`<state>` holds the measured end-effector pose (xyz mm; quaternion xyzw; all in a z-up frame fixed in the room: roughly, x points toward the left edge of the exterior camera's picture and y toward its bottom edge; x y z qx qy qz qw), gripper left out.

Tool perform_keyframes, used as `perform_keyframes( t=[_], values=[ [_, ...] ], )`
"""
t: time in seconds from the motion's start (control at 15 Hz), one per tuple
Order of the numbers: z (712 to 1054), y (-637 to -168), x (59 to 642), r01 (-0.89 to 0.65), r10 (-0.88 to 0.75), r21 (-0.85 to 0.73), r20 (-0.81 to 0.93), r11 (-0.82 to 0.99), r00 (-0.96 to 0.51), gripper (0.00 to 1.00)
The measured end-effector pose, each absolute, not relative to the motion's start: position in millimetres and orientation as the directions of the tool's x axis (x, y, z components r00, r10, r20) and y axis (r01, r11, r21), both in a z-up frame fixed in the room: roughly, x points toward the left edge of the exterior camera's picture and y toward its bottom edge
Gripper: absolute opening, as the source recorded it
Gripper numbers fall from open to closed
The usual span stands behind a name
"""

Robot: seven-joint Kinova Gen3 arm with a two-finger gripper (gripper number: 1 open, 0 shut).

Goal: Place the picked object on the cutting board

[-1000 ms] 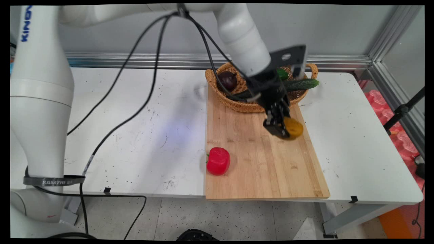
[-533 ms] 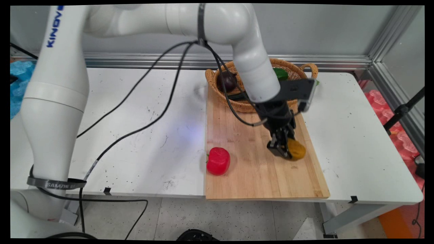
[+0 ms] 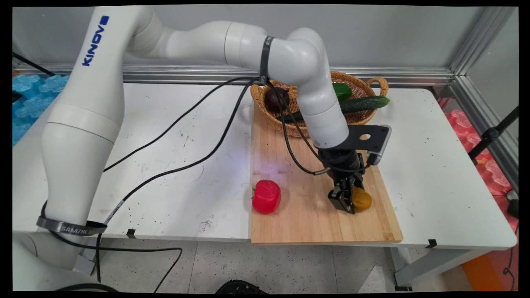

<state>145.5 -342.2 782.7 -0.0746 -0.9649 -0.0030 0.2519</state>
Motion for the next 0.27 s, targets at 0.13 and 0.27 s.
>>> perform_keyframes(
  t=[0.13, 0.27],
  values=[
    [780.0, -342.2, 143.2, 0.145, 0.143, -0.033, 0.49, 0.989, -0.86, 1.0],
    [780.1, -342.9, 142.0, 0.141, 0.139, -0.034, 0.494, 0.989, -0.858, 1.0]
  ],
)
